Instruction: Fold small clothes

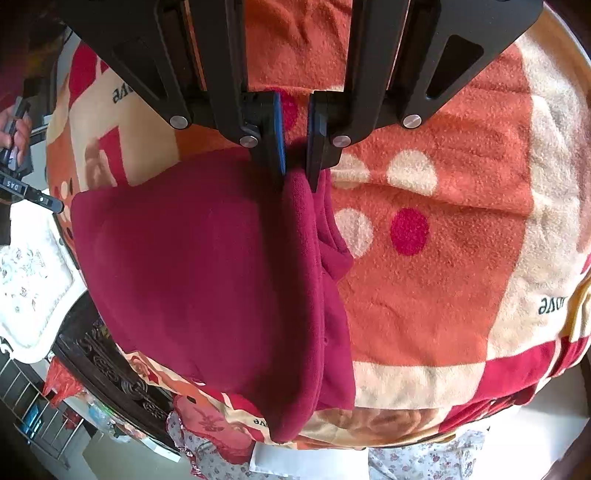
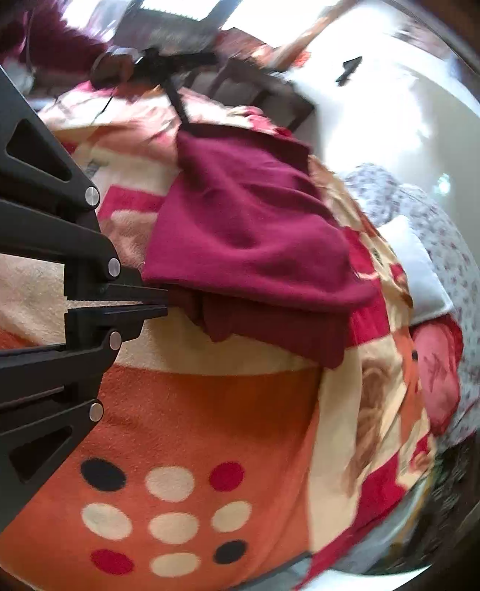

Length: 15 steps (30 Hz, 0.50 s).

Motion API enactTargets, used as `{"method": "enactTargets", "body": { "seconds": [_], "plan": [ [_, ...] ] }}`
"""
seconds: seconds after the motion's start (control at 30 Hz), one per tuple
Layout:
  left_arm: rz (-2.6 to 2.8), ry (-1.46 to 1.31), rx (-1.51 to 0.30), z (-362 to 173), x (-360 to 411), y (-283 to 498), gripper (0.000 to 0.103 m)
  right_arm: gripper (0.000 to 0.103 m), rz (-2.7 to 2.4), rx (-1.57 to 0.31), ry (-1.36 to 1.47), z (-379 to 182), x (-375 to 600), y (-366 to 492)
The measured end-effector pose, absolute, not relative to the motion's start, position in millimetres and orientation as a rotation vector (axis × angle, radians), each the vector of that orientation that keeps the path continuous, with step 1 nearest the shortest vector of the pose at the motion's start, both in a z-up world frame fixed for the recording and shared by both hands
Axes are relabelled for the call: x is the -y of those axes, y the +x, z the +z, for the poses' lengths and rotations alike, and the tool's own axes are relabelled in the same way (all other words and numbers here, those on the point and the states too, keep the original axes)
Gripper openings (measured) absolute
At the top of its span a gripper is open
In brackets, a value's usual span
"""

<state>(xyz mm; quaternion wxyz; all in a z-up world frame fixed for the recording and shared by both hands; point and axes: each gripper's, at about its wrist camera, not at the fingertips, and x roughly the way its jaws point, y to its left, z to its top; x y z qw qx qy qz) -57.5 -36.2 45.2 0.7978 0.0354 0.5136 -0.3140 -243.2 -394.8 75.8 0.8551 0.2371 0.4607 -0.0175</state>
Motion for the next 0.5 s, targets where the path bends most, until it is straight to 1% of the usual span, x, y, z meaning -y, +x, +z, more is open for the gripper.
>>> {"method": "enactTargets", "body": {
  "seconds": [0.1, 0.13, 0.17, 0.23, 0.27, 0.33, 0.37, 0.4, 0.47, 0.5],
  "plan": [
    [-0.652, 0.063, -1.117, 48.1, 33.5, -61.8, 0.012, 0.001, -0.011, -0.952, 0.447, 79.5, 374.8, -227.9],
    [-0.647, 0.065, -1.112, 51.5, 33.7, -64.6, 0.015, 0.001, 0.006, -0.943, 0.437, 81.3, 367.4, -219.8],
    [-0.639, 0.077, -1.103, 54.8, 34.7, -66.9, 0.016, 0.002, 0.020, -0.939, 0.436, 81.9, 363.4, -214.1],
    [-0.618, 0.103, -1.087, 59.0, 36.7, -70.2, 0.021, 0.005, 0.057, -0.934, 0.439, 82.4, 352.8, -193.4],
    [-0.602, 0.118, -1.081, 62.0, 37.6, -71.6, 0.021, 0.009, 0.063, -0.934, 0.436, 82.8, 348.9, -185.3],
    [-0.589, 0.114, -1.067, 67.4, 38.7, -73.2, 0.022, 0.027, 0.078, -0.941, 0.412, 82.3, 342.2, -161.4],
    [-0.589, 0.108, -1.059, 69.9, 39.0, -73.4, 0.022, 0.044, 0.075, -0.944, 0.399, 82.5, 339.0, -151.7],
    [-0.587, 0.103, -1.052, 72.6, 40.4, -73.8, 0.022, 0.047, 0.071, -0.939, 0.381, 84.0, 336.7, -142.9],
    [-0.578, 0.091, -1.035, 77.2, 39.0, -73.5, 0.022, 0.047, 0.046, -0.921, 0.335, 90.0, 333.1, -130.7],
    [-0.570, 0.086, -1.027, 79.1, 39.3, -72.4, 0.024, 0.047, 0.027, -0.909, 0.319, 94.0, 333.8, -125.5]
  ]
}}
